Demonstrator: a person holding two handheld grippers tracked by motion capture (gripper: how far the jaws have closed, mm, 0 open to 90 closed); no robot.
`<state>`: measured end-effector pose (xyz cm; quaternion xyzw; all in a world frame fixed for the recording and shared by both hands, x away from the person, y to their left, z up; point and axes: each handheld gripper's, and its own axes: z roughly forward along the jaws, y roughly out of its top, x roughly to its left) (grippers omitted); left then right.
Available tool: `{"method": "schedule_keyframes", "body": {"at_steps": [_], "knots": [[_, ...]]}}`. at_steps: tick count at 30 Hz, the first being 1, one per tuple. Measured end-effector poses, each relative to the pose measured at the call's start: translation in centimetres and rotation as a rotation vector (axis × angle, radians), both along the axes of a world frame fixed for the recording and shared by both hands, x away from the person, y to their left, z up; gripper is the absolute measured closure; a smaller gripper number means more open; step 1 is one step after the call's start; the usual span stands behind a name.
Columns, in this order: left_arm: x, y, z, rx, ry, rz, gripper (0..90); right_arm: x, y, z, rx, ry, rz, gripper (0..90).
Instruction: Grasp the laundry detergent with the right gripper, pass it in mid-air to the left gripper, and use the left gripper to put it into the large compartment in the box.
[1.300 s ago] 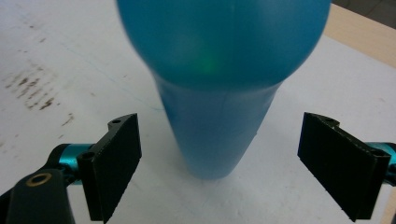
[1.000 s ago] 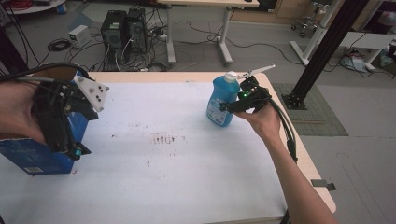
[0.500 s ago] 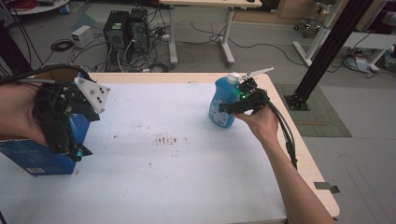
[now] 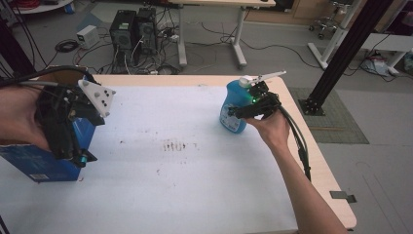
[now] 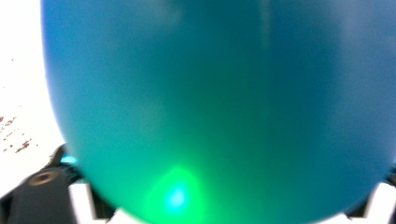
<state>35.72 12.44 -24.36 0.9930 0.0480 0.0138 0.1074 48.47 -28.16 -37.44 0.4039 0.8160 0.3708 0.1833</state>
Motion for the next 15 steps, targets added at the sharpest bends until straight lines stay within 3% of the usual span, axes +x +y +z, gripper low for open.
{"method": "schedule_keyframes", "body": {"at_steps": [10, 12, 15], "knots": [[0.0, 0.06, -0.15, -0.004, 0.001, 0.001, 12.8, -0.04, -0.07, 0.1, 0.018, -0.005, -0.01, 19.1], [0.01, 0.05, -0.19, -0.004, 0.002, 0.001, 12.8, -0.07, -0.12, 0.14, 0.024, -0.003, -0.006, 24.6], [0.02, 0.04, -0.26, -0.001, 0.001, 0.0, 12.8, -0.11, -0.12, 0.2, 0.03, -0.01, -0.005, 25.2]]}}
